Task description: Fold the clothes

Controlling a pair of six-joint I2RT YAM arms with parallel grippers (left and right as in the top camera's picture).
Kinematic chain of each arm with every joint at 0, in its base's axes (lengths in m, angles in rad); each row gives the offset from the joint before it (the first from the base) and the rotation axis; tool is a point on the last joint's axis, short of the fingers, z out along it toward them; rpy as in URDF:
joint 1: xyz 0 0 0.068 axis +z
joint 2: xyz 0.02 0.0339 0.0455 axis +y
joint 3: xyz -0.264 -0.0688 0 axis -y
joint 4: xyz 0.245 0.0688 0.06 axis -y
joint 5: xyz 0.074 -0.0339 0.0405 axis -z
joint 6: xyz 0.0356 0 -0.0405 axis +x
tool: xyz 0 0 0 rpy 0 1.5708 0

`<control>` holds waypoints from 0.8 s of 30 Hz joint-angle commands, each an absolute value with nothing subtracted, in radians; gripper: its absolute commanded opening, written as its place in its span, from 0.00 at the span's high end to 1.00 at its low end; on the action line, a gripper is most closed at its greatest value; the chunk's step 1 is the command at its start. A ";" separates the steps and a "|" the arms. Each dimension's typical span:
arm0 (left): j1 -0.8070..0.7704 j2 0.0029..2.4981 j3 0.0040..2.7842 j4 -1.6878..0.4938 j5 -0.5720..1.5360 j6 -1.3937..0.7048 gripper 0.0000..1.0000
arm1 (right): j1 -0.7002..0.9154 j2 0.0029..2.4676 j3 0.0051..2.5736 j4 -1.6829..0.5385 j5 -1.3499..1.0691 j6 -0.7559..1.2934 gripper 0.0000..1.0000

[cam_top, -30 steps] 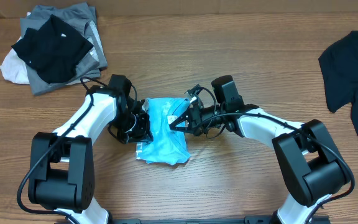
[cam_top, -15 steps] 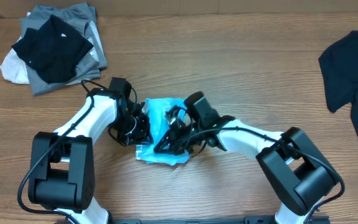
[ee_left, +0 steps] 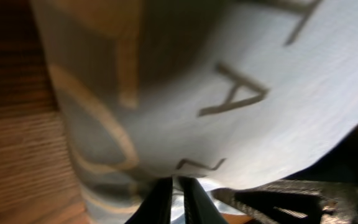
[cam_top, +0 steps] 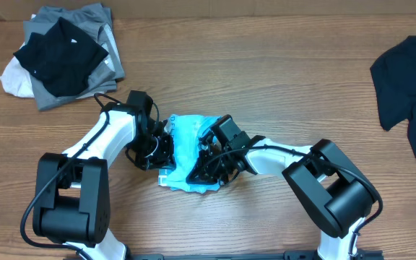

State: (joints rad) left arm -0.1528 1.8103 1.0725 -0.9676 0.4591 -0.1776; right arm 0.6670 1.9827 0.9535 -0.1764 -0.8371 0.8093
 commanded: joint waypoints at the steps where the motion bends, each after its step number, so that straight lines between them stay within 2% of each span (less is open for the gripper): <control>1: -0.144 1.806 1.062 -0.993 0.385 -0.180 0.90 | 0.634 2.056 0.936 -0.224 -0.734 0.838 0.96; 3: -0.128 1.806 1.062 -1.010 0.367 -0.180 0.90 | 0.607 2.041 0.936 -0.256 -0.729 0.838 0.96; 6: -0.095 1.806 1.063 -1.024 0.352 -0.180 0.96 | 0.579 2.003 0.936 -0.303 -0.700 0.830 0.96; 12: -0.036 1.804 1.101 -1.060 0.356 -0.178 0.96 | 0.548 1.791 0.939 -0.377 -0.636 0.775 0.96; 16: -0.046 1.802 1.157 -1.098 0.418 -0.132 0.96 | 0.548 1.646 0.955 -0.374 -0.636 0.769 0.96; 20: -0.068 1.802 1.187 -1.081 0.502 -0.127 0.96 | 0.548 1.583 0.995 -0.338 -0.637 0.751 0.87; 24: -0.077 1.804 1.187 -1.044 0.479 -0.165 0.95 | 0.542 1.584 1.019 -0.229 -0.638 0.733 0.88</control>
